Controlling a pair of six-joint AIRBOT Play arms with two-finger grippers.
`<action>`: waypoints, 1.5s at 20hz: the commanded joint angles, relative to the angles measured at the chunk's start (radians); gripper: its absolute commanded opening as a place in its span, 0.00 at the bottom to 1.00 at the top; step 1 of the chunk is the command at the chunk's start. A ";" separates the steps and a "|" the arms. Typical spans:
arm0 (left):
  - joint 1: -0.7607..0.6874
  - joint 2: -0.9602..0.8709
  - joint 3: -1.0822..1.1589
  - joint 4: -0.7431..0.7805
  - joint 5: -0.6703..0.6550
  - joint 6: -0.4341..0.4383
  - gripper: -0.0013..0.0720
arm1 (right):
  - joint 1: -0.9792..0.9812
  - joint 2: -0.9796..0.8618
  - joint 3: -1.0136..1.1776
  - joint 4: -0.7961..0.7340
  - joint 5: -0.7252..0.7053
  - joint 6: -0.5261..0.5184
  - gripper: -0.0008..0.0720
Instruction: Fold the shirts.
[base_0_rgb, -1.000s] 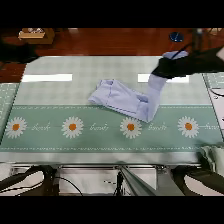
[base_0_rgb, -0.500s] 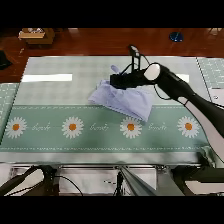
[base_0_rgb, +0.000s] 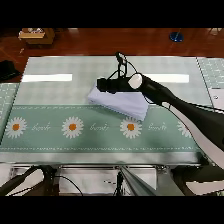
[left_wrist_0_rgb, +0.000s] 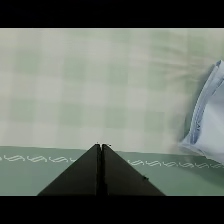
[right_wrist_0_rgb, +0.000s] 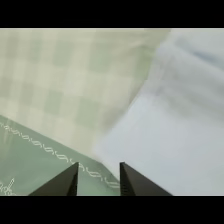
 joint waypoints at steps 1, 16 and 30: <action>0.002 0.001 -0.006 -0.015 0.000 0.007 0.04 | -0.072 0.089 0.008 -0.135 0.182 -0.040 0.50; 0.001 0.000 -0.006 -0.015 0.009 0.006 0.11 | -0.832 0.324 -0.531 0.063 0.473 -0.081 0.75; 0.002 -0.002 -0.006 -0.015 0.038 0.006 0.11 | -0.481 0.129 -0.594 0.346 0.195 -0.211 0.24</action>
